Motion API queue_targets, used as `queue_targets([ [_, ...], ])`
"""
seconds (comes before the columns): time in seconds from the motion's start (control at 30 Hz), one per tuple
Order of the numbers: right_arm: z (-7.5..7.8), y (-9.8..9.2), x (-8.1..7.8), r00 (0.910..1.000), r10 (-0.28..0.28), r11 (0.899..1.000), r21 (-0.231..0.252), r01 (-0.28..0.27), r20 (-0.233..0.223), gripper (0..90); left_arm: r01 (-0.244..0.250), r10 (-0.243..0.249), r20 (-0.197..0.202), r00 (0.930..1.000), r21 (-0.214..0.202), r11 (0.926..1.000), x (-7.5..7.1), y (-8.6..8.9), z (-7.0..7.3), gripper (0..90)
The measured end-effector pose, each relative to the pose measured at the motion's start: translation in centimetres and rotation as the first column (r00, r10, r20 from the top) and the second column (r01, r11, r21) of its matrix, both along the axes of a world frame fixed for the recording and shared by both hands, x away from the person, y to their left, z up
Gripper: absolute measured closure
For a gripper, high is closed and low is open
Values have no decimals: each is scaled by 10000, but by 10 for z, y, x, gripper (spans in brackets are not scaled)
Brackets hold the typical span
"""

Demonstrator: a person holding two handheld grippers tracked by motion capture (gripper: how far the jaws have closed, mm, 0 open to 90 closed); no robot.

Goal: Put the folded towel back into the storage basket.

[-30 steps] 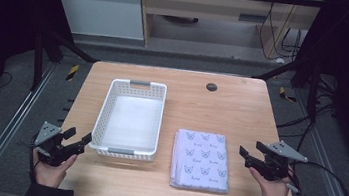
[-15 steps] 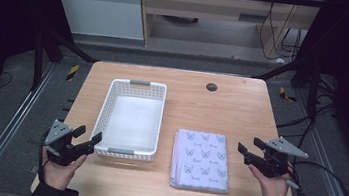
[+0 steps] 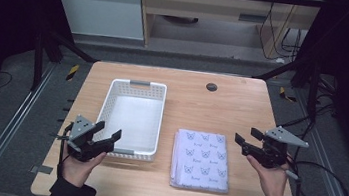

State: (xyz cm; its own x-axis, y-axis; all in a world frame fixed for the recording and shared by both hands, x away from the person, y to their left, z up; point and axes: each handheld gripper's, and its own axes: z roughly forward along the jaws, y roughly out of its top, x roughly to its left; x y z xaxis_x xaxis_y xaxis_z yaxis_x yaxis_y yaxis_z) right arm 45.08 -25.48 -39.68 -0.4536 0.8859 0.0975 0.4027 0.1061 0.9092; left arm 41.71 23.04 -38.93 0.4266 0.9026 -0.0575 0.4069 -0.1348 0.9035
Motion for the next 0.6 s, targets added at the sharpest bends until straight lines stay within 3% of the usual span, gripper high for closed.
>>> queue_targets([
  [0.27, 9, 7, 6, 9998, 165, 9999, 2, -165, 58, 334, 446, -446, 59, 9990, 54, 9990, 1, -25, 3, 320],
  [0.6, 6, 12, 11, 9995, 306, 9995, -72, -306, -50, 327, 890, -888, -126, 9960, 149, 9959, 2, -50, -1, 322],
])
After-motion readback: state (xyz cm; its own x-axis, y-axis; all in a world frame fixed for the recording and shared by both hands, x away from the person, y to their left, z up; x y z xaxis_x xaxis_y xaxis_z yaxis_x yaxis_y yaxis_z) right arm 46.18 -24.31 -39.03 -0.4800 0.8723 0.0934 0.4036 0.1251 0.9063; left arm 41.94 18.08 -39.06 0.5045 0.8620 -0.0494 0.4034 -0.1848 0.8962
